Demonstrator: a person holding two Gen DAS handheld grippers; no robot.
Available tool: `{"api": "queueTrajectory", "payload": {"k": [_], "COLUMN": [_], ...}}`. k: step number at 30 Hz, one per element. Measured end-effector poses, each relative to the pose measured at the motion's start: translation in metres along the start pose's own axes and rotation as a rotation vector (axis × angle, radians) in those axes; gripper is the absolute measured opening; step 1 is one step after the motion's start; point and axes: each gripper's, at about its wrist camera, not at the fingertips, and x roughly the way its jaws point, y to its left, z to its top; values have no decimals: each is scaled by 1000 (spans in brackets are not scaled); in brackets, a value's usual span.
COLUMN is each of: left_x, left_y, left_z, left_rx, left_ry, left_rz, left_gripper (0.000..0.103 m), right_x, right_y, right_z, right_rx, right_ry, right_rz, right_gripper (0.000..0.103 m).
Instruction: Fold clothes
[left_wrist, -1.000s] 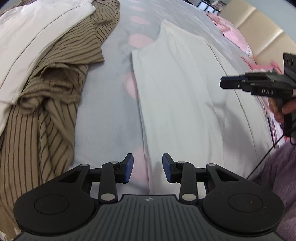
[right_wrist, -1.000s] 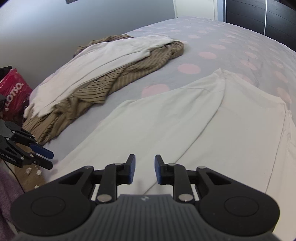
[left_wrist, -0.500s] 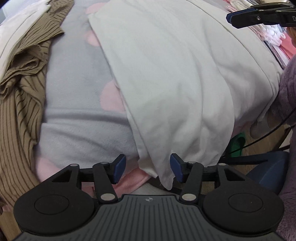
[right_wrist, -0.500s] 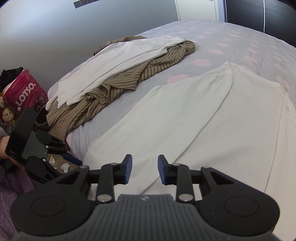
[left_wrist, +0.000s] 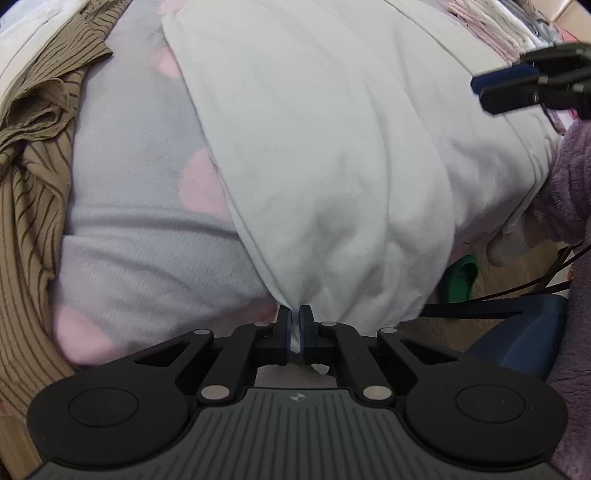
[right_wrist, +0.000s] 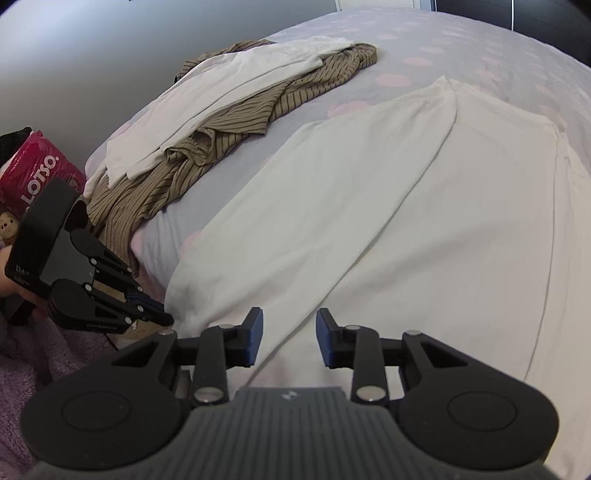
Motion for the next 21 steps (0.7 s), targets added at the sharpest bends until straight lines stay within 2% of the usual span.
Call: {"api": "queueTrajectory", "payload": {"k": [2,5,9,12,15,21], "left_x": [-13,-36,-60,-65,-56,-35], "left_y": [1,-2,-12,-31,-37,-12], "left_z": [3,10,28,47,52,24], "left_rx": [-8,-16,-24,10,50,-17], "left_ry": [-12,-54,-124,-151,-121,-56], "left_rz": [-25,-100,-217,-267,-210,5], "left_gripper": [1,1,0,0,0,2], "right_x": [2,4,4,2,4,10], "right_y": [6,15,19,14,8,-2], "right_z": [-2,-4,-4,-1,1,-2], "right_rx": [-5,6,92,182,212,239], "right_ry": [15,26,23,8,5,34], "right_rz": [19,60,127,174,148,115], "right_gripper": [36,36,36,36,35,36]}}
